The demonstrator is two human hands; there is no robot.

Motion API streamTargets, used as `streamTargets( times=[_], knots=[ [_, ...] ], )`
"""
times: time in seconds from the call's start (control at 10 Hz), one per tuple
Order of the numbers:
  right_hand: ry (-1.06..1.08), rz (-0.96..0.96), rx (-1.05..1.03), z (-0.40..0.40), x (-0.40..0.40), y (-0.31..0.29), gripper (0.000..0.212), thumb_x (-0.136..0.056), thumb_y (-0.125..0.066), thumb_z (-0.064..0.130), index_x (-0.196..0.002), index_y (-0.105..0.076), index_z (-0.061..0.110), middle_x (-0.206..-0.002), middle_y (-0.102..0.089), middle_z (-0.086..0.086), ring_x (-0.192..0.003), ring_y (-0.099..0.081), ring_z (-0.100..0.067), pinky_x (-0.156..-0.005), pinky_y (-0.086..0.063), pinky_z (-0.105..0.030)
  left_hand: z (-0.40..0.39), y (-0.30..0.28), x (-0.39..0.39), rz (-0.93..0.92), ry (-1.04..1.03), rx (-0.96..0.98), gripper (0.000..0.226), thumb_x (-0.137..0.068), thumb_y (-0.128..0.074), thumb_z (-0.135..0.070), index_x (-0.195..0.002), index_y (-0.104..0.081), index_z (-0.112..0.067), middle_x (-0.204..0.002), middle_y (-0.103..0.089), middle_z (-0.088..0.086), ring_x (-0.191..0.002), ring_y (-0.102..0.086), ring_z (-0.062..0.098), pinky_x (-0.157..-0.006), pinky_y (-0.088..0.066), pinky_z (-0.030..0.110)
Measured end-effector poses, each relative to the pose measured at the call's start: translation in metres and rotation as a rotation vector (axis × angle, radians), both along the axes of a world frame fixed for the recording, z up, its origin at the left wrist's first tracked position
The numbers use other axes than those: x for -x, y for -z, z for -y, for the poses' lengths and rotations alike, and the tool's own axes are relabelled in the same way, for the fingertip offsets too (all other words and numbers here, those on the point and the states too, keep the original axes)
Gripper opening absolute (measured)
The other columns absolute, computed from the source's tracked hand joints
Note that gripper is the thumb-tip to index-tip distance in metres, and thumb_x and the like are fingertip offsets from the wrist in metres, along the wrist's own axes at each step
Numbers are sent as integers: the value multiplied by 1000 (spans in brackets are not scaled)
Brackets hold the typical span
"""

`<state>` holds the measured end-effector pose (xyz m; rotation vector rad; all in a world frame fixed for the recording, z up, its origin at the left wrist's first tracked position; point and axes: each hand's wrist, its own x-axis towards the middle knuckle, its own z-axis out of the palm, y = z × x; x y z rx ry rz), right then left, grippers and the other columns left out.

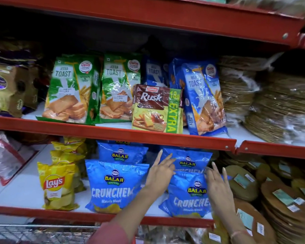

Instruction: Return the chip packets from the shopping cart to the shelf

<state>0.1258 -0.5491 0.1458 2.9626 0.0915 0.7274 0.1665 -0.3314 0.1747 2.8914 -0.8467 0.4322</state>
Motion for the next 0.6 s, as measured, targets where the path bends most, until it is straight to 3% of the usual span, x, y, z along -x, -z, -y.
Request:
streamTargets(
  times=[0.1,0.2,0.3,0.4,0.5,0.6],
  knots=[
    [-41,14,-4,-14,0,-5,41,-73,-54,-14,-109,-51,6,-112,-64,-13,-134,-37,-30,-115,-8,-47,-15,6,-5,50,-8,-21,25,-100,-39,-20,-114,-54,-8,-153,-28,3,-144,-4,12,-109,30,42],
    [-53,-13,-44,-27,-1,-7,61,-56,-65,-25,-109,-56,3,-109,-66,-12,-131,-41,-31,-115,-6,-44,-27,11,-4,18,-46,-32,23,-98,-42,-19,-115,-55,-10,-152,-30,3,-143,-5,12,-107,32,41],
    [-20,-21,-66,-36,2,-14,57,-57,-66,-25,-106,-58,4,-108,-67,-12,-129,-43,-31,-113,-7,-43,-32,9,0,55,-73,-47,22,-97,-46,-19,-115,-56,-11,-149,-36,5,-142,-15,14,-108,22,44],
    [-54,7,-94,-43,10,-28,21,-89,-47,3,-106,-58,6,-115,-65,-14,-129,-44,-29,-112,-16,-44,-47,-3,11,110,-32,40,24,-94,-45,-31,-102,-63,-16,-132,-59,3,-131,-41,14,-116,7,39],
    [-136,129,-293,-64,15,-74,50,-98,-20,40,-112,-58,10,-115,-64,-11,-116,-55,-29,-99,-41,-41,-81,-33,21,330,39,269,34,-93,-36,-34,-102,-65,-19,-118,-68,-2,-118,-56,13,-115,-10,36],
    [-274,337,-553,-97,35,-163,35,-94,-35,37,-111,-58,17,-102,-63,-7,-96,-58,-27,-82,-42,-31,-134,-96,37,537,88,442,26,-95,-44,-22,-109,-63,-12,-118,-68,4,-115,-58,16,-111,-31,41]
  ],
)
